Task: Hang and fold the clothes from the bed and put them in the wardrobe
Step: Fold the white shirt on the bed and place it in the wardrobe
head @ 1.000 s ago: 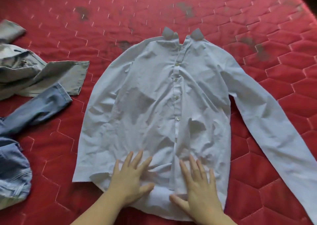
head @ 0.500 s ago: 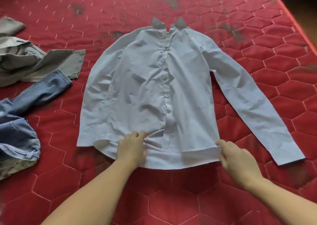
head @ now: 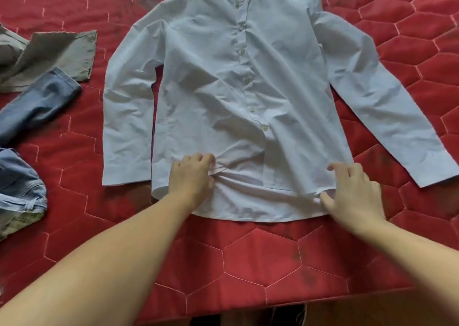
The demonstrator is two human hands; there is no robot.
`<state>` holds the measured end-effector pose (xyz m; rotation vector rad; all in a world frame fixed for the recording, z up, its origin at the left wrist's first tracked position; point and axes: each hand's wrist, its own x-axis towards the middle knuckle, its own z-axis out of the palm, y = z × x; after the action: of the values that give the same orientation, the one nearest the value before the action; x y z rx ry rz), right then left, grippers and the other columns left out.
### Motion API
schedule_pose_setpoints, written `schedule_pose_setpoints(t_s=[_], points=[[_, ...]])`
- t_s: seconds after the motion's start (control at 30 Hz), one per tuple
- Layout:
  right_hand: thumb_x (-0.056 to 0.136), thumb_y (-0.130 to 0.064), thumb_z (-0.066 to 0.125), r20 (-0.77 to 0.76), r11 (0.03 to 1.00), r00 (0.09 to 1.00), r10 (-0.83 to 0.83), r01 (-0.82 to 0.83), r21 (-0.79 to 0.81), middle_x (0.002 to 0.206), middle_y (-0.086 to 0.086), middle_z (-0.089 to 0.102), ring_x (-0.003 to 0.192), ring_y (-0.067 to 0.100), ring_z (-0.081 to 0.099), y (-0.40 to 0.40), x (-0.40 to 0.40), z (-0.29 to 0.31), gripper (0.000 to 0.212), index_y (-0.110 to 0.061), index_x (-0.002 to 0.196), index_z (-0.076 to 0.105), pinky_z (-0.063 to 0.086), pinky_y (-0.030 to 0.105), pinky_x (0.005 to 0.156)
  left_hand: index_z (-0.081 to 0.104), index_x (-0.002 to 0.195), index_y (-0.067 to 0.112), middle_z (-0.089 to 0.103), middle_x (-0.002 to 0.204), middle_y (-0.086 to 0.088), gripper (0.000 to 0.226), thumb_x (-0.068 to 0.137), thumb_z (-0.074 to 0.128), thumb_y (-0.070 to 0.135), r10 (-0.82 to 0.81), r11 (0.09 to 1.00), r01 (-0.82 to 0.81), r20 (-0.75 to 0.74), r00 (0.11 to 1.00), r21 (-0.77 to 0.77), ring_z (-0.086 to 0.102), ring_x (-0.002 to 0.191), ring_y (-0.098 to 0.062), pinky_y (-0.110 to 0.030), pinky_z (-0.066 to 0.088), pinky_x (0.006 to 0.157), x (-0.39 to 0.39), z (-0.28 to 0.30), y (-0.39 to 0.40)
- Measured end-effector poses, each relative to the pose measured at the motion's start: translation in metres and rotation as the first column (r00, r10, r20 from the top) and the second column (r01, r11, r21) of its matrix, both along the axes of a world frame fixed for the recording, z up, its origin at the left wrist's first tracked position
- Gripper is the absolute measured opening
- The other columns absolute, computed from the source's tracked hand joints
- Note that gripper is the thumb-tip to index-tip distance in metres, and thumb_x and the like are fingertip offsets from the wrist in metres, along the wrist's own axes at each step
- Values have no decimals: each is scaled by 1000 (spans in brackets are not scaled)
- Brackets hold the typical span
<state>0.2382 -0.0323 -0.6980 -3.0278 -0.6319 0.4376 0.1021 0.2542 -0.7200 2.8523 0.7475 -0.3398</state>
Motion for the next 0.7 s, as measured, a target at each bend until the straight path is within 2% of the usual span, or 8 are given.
schedule_pose_setpoints(t_s=[0.13,0.3,0.43,0.5,0.53,0.6,0.67,0.7], points=[[84,-21,61,25,981,991,131,-133,141,103,9,58,98,34,56,36,-13,-4,27,-18,110,62,30,40,80,65,105,19,64,99,-8,16,94,55,25,50,987,-23,172,984,-160,60,93,-34,-39,42,72,-3,4,13],[80,-25,29,-70,910,990,-124,141,390,96,19,63,93,40,55,39,-9,1,36,-6,89,58,33,41,74,57,85,21,63,74,-1,23,99,47,36,220,928,-89,339,915,-363,57,72,-28,-37,38,61,-23,23,29],[86,-28,38,-183,731,868,-462,490,476,90,21,59,81,34,47,30,0,9,28,-5,82,51,30,37,67,44,70,27,52,56,5,34,99,41,44,398,858,-188,387,832,-477,50,56,-13,-35,33,52,-21,35,37],[85,-26,55,-162,718,847,-507,519,464,92,14,51,84,31,46,30,-9,12,18,-9,84,46,32,36,72,47,71,28,51,56,6,32,98,44,46,379,868,-195,354,855,-457,51,58,-12,-33,32,52,-15,33,39],[82,-22,63,-110,778,886,-450,449,439,89,10,48,83,31,47,31,-21,11,22,-12,83,44,34,37,72,50,76,30,52,58,8,26,97,48,45,329,883,-168,322,888,-439,52,59,-13,-32,33,53,-13,30,39],[74,-16,72,-24,904,988,-154,151,401,77,3,44,72,32,50,42,-55,10,31,-17,74,41,37,39,66,56,97,30,56,73,10,8,93,57,37,161,919,-57,242,957,-390,57,71,-16,-31,42,59,-12,28,40],[75,-19,73,-127,915,985,116,-56,400,69,-2,45,67,30,53,66,-78,3,31,-21,70,43,38,37,62,55,117,28,59,97,5,30,88,62,30,-51,956,98,174,983,-275,58,90,-21,-35,47,75,-12,22,40],[77,-23,71,-207,910,966,153,-56,410,69,-5,50,69,25,55,84,-82,-1,24,-22,71,48,40,35,63,56,119,27,60,104,3,34,87,63,31,-126,967,153,142,982,-202,57,97,-22,-37,47,80,-11,20,41]])
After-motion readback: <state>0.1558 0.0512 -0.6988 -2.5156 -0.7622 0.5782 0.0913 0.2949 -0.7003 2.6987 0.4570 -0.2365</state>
